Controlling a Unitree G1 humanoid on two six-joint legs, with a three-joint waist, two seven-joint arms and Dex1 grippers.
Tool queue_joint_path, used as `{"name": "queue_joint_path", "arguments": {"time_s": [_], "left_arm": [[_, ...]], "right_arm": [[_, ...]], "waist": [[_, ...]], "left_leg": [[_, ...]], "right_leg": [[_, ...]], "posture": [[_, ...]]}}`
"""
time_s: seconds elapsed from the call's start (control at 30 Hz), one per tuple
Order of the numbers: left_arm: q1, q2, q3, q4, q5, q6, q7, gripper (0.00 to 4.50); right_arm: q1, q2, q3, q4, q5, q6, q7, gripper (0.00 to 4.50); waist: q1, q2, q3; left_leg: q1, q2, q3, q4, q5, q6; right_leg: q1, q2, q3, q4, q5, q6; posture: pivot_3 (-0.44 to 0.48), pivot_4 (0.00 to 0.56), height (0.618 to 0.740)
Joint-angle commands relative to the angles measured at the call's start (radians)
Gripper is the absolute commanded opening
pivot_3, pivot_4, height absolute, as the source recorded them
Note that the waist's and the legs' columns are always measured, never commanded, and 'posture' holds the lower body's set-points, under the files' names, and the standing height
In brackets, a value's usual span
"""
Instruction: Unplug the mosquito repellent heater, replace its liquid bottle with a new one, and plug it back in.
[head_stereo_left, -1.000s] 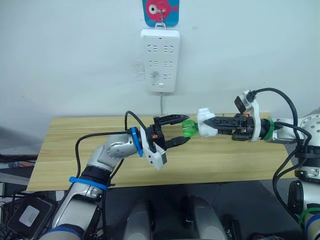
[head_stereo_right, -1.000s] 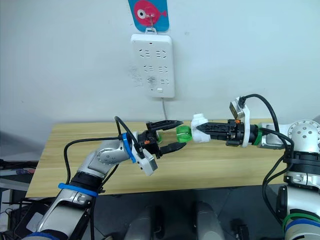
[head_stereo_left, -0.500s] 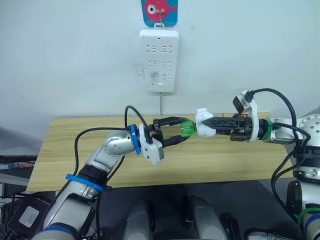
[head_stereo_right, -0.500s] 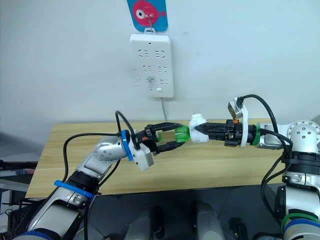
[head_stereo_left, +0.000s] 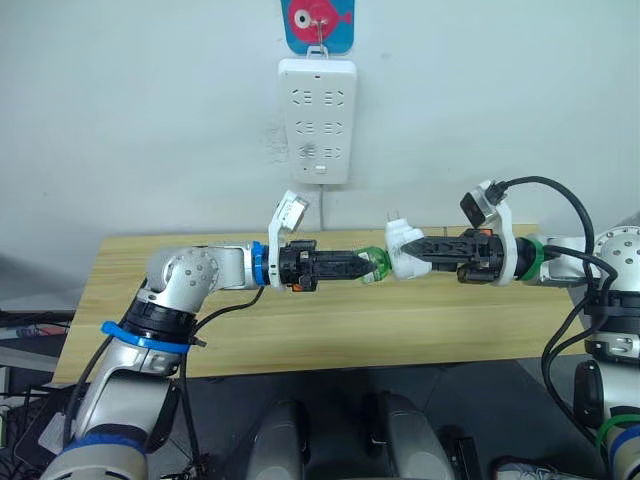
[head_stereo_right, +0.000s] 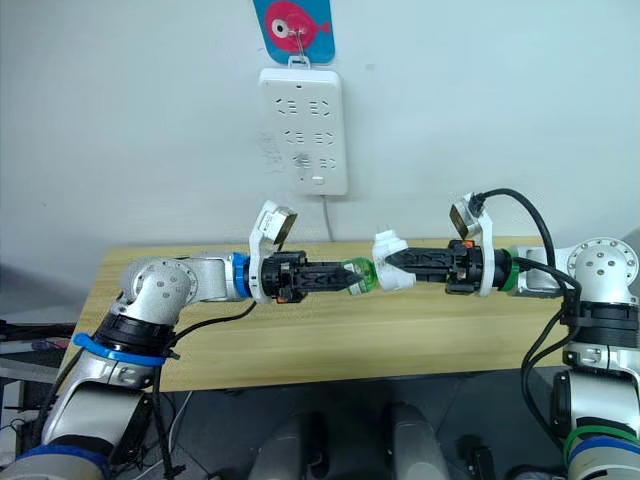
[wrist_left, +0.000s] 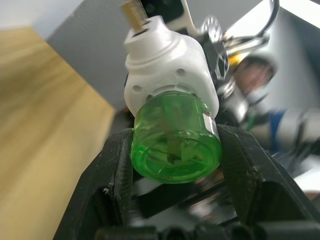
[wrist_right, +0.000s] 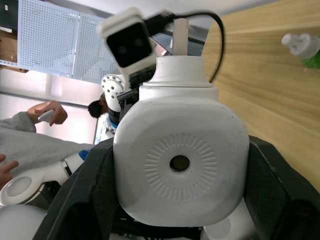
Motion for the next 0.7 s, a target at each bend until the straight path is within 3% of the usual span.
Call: {"name": "queue_joint_path", "arguments": {"time_s": [0.03, 0.2, 0.33, 0.47, 0.57, 0.7], "left_arm": [[-0.008, -0.033, 0.079, 0.003, -0.02, 0.053, 0.074, 2.98], [0.005, -0.084, 0.153, 0.012, -0.031, 0.099, 0.139, 4.46], [0.062, -0.042, 0.188, -0.02, 0.044, 0.065, 0.133, 4.49], [0.151, 0.068, 0.131, -0.159, 0.207, -0.089, 0.016, 4.49], [0.253, 0.157, -0.015, -0.283, 0.538, -0.48, -0.096, 4.49], [0.316, 0.142, -0.091, -0.275, 0.902, -1.135, -0.161, 4.49]], "right_arm": [[-0.011, 0.002, -0.022, -0.034, 0.005, 0.01, -0.011, 2.97], [-0.015, 0.003, -0.045, -0.01, 0.009, 0.011, -0.032, 2.97], [-0.012, 0.01, -0.079, 0.025, 0.003, 0.006, -0.067, 2.97], [-0.017, 0.003, -0.11, 0.07, -0.02, -0.002, -0.088, 2.97], [-0.026, 0.003, -0.123, 0.089, -0.046, -0.006, -0.089, 2.97], [-0.036, 0.015, -0.133, 0.106, -0.072, -0.009, -0.089, 2.97]], "waist": [[0.0, 0.0, 0.0], [0.0, 0.0, 0.0], [-0.003, 0.0, 0.0], [-0.012, 0.0, 0.0], [-0.014, 0.0, 0.0], [-0.008, 0.0, 0.0]], "left_leg": [[0.0, 0.0, 0.0, 0.0, 0.0, 0.0], [0.001, 0.0, 0.001, 0.0, 0.0, -0.001], [0.001, 0.0, 0.001, 0.0, 0.0, -0.001], [0.001, 0.0, 0.001, 0.0, 0.0, -0.001], [0.001, 0.0, 0.002, -0.001, 0.0, -0.001], [0.001, -0.001, 0.003, -0.001, 0.0, -0.001]], "right_leg": [[0.0, 0.0, 0.0, 0.0, 0.0, 0.0], [0.0, 0.0, 0.001, 0.001, 0.0, 0.0], [0.0, 0.0, 0.001, 0.001, 0.0, 0.0], [0.0, 0.0, 0.001, 0.001, 0.0, 0.0], [0.0, -0.001, 0.002, 0.0, 0.0, -0.001], [0.0, -0.001, 0.002, 0.0, 0.0, -0.001]], "posture": [[-0.189, 0.26, 0.74], [-0.197, 0.267, 0.74], [-0.2, 0.269, 0.74], [-0.198, 0.272, 0.74], [-0.198, 0.272, 0.74], [-0.164, 0.269, 0.74]]}}
